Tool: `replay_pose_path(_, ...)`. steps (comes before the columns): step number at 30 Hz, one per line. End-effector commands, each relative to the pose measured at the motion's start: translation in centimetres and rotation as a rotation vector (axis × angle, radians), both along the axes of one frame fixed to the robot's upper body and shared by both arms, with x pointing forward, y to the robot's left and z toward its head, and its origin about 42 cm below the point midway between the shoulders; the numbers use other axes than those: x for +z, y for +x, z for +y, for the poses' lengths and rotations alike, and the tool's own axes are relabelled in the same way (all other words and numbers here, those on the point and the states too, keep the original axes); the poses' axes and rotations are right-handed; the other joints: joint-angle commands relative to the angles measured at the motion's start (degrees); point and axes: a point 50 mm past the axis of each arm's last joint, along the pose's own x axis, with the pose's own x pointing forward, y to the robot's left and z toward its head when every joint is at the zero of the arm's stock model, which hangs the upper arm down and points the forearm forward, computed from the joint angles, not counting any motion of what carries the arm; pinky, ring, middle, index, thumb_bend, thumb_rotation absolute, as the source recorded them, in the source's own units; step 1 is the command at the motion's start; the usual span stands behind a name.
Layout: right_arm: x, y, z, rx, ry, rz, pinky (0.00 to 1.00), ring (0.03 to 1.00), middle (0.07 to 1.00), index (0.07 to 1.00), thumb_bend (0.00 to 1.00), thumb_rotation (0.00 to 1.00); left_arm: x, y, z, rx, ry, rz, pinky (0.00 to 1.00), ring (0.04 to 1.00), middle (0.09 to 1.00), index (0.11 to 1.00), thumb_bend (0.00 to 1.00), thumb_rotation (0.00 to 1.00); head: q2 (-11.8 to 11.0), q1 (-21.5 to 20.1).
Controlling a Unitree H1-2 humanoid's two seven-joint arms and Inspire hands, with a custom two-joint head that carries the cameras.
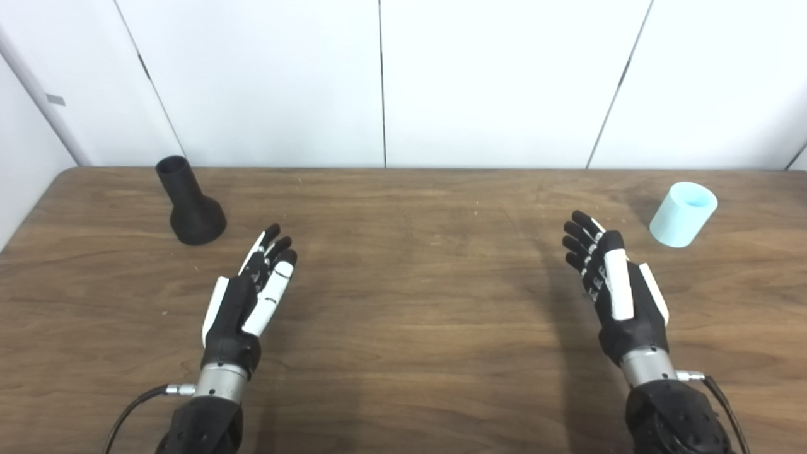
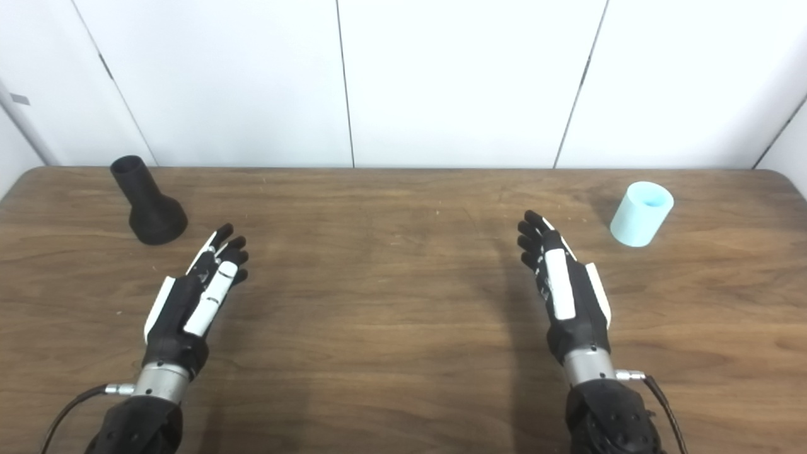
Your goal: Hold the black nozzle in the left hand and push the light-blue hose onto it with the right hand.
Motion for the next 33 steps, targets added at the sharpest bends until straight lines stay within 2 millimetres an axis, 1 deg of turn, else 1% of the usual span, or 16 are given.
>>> replay_pose_path(1,2.1,0.4,-0.4,0.010,-0.008,-0.102,0.92,0.914,0.903,0.899,0.54,0.96,1.8,0.4,-0.5,-0.011,0.015,-0.102,0.88,0.911,0.919,0.906,0.38,0.73,0.0,0.3)
replay_pose_path(2,1.9,0.4,-0.6,0.011,-0.009,-0.101,0.93,0.918,0.907,0.899,0.54,0.96,1.6,0.4,-0.7,-0.010,0.016,-0.101,0.88,0.911,0.919,0.906,0.38,0.73,-0.5,1.9)
replay_pose_path(5,1.4,0.4,-1.4,0.010,-0.012,-0.094,0.93,0.923,0.911,0.894,0.54,0.97,1.2,0.4,-1.1,-0.009,0.017,-0.097,0.88,0.912,0.918,0.906,0.38,0.73,-1.7,4.8)
replay_pose_path(9,0.7,0.5,-2.5,0.013,-0.010,-0.089,0.93,0.924,0.910,0.890,0.56,0.96,0.8,0.4,-1.7,-0.008,0.012,-0.095,0.88,0.913,0.918,0.906,0.40,0.73,-3.3,8.5)
replay_pose_path(10,0.5,0.5,-2.8,0.015,-0.009,-0.087,0.93,0.923,0.910,0.889,0.56,0.96,0.8,0.4,-1.8,-0.007,0.010,-0.096,0.88,0.913,0.918,0.906,0.40,0.73,-3.5,8.8)
replay_pose_path(11,0.1,0.6,-3.2,0.016,-0.008,-0.084,0.93,0.924,0.912,0.889,0.58,0.95,0.6,0.4,-2.0,-0.005,0.008,-0.096,0.88,0.913,0.918,0.906,0.39,0.73,-4.4,10.6)
replay_pose_path(14,-0.7,0.8,-4.1,0.018,-0.015,-0.076,0.93,0.922,0.913,0.893,0.60,0.94,0.3,0.5,-2.7,-0.003,-0.002,-0.095,0.88,0.913,0.916,0.902,0.39,0.72,-5.9,13.0)
replay_pose_path(16,-1.3,0.9,-4.8,0.014,-0.025,-0.065,0.93,0.920,0.913,0.895,0.61,0.94,0.1,0.6,-3.1,-0.005,-0.011,-0.096,0.88,0.915,0.917,0.901,0.39,0.72,-6.5,13.8)
replay_pose_path(18,-1.7,1.0,-5.4,0.006,-0.034,-0.051,0.90,0.905,0.907,0.895,0.62,0.95,-0.2,0.7,-3.5,-0.008,-0.020,-0.096,0.88,0.916,0.921,0.905,0.39,0.71,-7.9,15.8)
replay_pose_path(19,-1.8,1.1,-5.6,0.003,-0.035,-0.047,0.89,0.898,0.902,0.896,0.62,0.95,-0.3,0.8,-3.7,-0.009,-0.023,-0.096,0.89,0.916,0.922,0.907,0.39,0.71,-8.0,16.0)
replay_pose_path(21,-2.0,1.2,-5.9,0.002,-0.034,-0.043,0.87,0.892,0.897,0.897,0.62,0.95,-0.5,0.9,-4.0,-0.011,-0.029,-0.096,0.89,0.916,0.924,0.911,0.39,0.71,-9.2,17.8)
replay_pose_path(22,-2.1,1.2,-6.0,0.009,-0.032,-0.046,0.88,0.893,0.897,0.897,0.63,0.96,-0.6,0.9,-4.2,-0.012,-0.033,-0.097,0.89,0.916,0.925,0.913,0.39,0.71,-9.3,18.0)
replay_pose_path(24,-2.5,1.4,-6.5,0.029,-0.015,-0.056,0.90,0.910,0.913,0.906,0.63,0.96,-1.0,1.1,-4.5,-0.013,-0.042,-0.099,0.89,0.917,0.926,0.916,0.39,0.71,-10.6,19.8)
replay_pose_path(26,-3.0,1.6,-7.0,0.043,0.003,-0.065,0.91,0.920,0.920,0.911,0.60,0.95,-1.3,1.3,-4.8,-0.014,-0.048,-0.101,0.88,0.917,0.927,0.917,0.40,0.71,-11.5,20.9)
replay_pose_path(31,-3.9,1.9,-7.7,0.049,0.015,-0.072,0.92,0.926,0.914,0.912,0.58,0.95,-1.8,1.5,-5.3,-0.016,-0.054,-0.108,0.89,0.920,0.928,0.920,0.38,0.70,-12.9,21.7)
replay_pose_path(33,-4.2,2.1,-7.8,0.044,0.007,-0.070,0.91,0.923,0.912,0.915,0.58,0.97,-2.0,1.6,-5.4,-0.018,-0.064,-0.112,0.91,0.927,0.931,0.924,0.38,0.70,-14.3,21.9)
